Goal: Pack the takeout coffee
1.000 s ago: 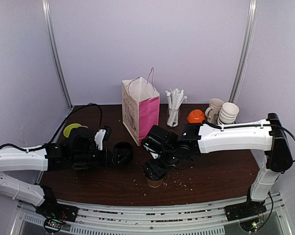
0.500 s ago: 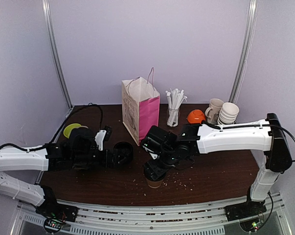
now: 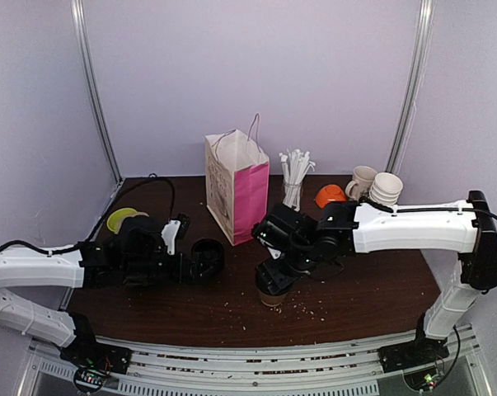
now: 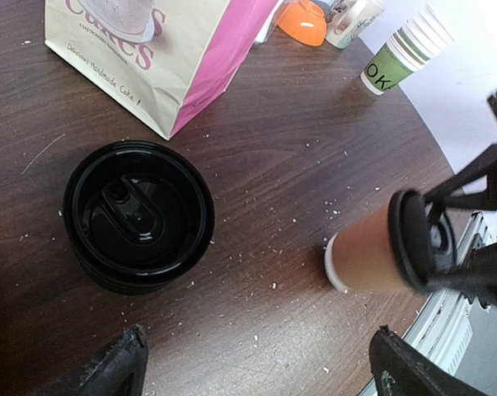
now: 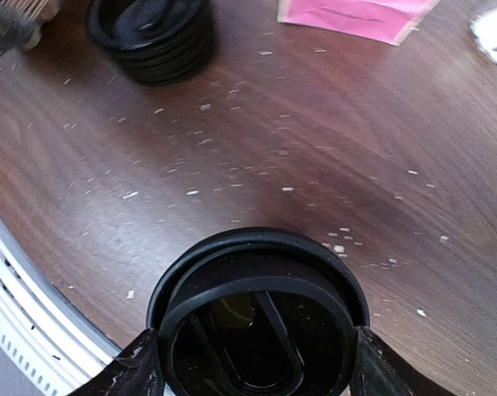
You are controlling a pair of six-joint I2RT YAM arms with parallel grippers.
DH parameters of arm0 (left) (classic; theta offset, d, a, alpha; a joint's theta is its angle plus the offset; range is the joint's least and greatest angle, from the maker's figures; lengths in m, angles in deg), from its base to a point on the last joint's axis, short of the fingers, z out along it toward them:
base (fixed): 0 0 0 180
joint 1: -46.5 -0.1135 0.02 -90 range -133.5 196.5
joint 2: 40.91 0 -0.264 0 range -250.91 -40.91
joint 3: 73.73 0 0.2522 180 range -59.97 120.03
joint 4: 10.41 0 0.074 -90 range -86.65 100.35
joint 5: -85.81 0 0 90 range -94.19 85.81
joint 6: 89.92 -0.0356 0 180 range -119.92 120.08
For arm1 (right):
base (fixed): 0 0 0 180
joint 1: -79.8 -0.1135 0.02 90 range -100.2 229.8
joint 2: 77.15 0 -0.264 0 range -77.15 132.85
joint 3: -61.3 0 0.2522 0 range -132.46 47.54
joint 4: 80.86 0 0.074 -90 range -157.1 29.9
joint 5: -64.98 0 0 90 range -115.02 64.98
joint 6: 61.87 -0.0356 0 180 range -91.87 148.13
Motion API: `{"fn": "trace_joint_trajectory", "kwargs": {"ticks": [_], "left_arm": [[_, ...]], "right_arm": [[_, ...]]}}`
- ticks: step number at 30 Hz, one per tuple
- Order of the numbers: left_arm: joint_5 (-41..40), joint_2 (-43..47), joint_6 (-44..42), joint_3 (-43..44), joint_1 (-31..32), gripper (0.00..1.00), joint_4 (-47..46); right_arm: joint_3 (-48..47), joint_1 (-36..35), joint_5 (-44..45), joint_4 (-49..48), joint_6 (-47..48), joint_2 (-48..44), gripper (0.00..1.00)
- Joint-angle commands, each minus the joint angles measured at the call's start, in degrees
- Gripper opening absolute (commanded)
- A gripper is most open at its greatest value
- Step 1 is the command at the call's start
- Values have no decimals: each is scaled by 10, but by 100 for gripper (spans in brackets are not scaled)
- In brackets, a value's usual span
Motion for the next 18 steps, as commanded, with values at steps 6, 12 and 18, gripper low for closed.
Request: {"fn": "trace_joint_trajectory", "kwargs": {"ticks": [6,12,18], "left_arm": [[0,-17,-10,9,1,97,-30],[11,-31,-12,5,1,97,-45],[24,-52,-20,9,2,97,-63]], "right_arm": [[114,168,27,18,14,-130,70],[155,284,33,47,34,-194,70],[178,394,34,77,71,-234,70]]}}
